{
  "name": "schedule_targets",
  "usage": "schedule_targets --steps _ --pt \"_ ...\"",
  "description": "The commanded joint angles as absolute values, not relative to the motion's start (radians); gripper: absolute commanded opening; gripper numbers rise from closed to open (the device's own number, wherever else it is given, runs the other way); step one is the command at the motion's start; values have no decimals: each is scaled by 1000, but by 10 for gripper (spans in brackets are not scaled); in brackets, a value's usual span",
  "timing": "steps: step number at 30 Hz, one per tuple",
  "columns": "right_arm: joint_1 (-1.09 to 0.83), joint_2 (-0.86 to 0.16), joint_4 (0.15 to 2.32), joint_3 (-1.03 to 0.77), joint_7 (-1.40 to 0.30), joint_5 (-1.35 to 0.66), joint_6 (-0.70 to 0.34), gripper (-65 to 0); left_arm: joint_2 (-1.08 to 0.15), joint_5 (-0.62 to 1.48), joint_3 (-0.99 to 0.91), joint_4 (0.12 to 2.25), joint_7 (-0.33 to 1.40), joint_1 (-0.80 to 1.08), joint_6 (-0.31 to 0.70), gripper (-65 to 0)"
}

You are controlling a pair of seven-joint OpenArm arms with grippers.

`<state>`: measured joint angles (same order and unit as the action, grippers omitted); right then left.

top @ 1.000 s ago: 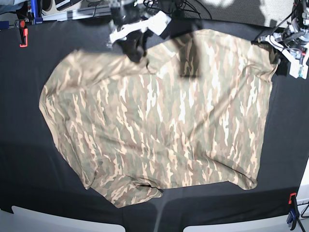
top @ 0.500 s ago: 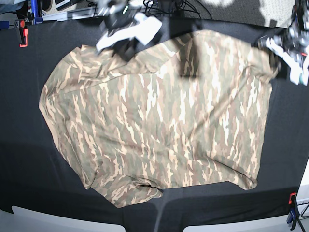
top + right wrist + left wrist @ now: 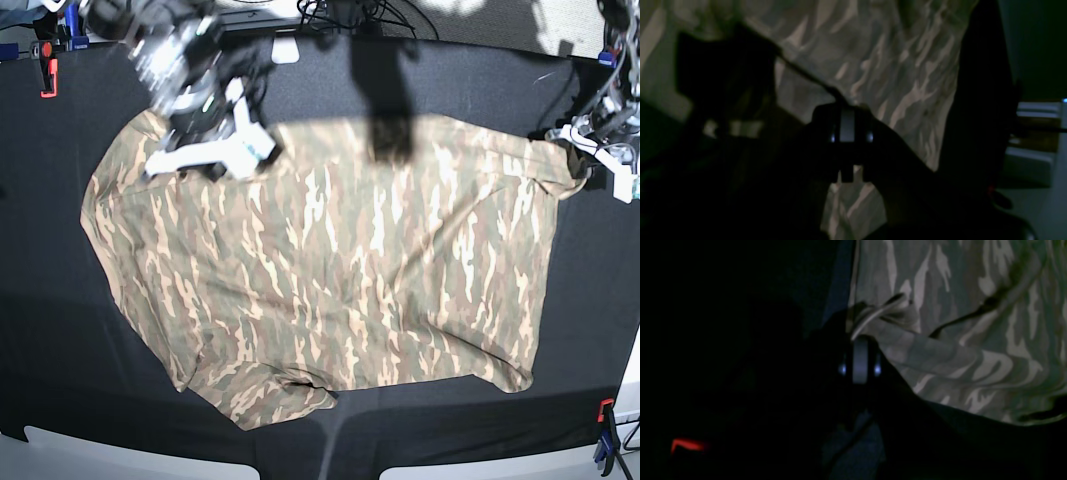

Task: Layout the t-shirt on the table in an organized manner, then fold the t-shirt properly
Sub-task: 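Lower both grippers onto the shirt's shoulder corners at the collar edge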

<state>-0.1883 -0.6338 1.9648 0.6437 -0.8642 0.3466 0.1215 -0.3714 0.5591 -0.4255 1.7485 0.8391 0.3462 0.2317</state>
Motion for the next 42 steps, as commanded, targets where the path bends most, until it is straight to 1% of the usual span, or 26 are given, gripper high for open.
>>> schedule_targets --steps 1,3,5,7,11,12,13,14,15,16,19,22,24,25,30,33,36,39,42 --pt "-162 -643 1983 627 -852 339 116 -650 -385 595 -432 1758 855 336 230 -650" --pt "-130 -643 1983 619 -853 273 90 -650 -386 684 -432 1758 944 326 231 -650" --pt "-105 -643 1983 619 -853 218 66 -650 -385 758 -432 1758 989 322 234 -650" --pt "-94 -642 1983 620 -853 186 51 -650 -385 746 -432 1758 995 323 265 -650" --pt "-95 -643 1983 620 -853 178 39 -650 -385 654 -432 1758 994 325 368 -650" --pt "-95 -643 1983 620 -853 178 40 -650 -385 652 -432 1758 994 327 381 -595" --pt "-95 -642 1983 620 -853 178 40 -650 -385 655 -432 1758 991 329 390 -510" --pt "-95 -643 1983 620 -852 178 40 -650 -385 655 -432 1758 976 331 390 -441" --pt "-95 -642 1983 620 -852 178 40 -650 -385 655 -432 1757 960 333 390 -401" --pt "-95 -643 1983 620 -852 178 40 -650 -385 654 -432 1756 944 333 390 -392" --pt "-95 -643 1983 620 -853 178 40 -650 -385 627 -432 1743 888 333 391 -392" --pt "-95 -643 1983 620 -853 178 40 -650 -385 460 -432 1731 850 333 396 -392" --pt "-95 -643 1983 620 -852 178 40 -650 -385 428 -432 1727 868 333 397 -392" --pt "-95 -643 1983 620 -852 178 40 -650 -385 453 -432 1727 891 332 397 -392" --pt "-95 -643 1983 620 -852 178 40 -650 -385 736 -432 1727 1004 332 398 -392" --pt "-95 -643 1983 620 -853 178 40 -650 -387 828 -432 1727 1013 332 398 -395" --pt "-95 -643 1983 620 -853 178 40 -650 -397 966 -432 1727 1041 329 398 -395" --pt "-95 -643 1983 620 -853 178 40 -650 -397 997 -432 1728 1101 317 398 -394" --pt "-97 -643 1983 620 -853 178 40 -650 -397 983 -432 1728 1110 316 400 -395"
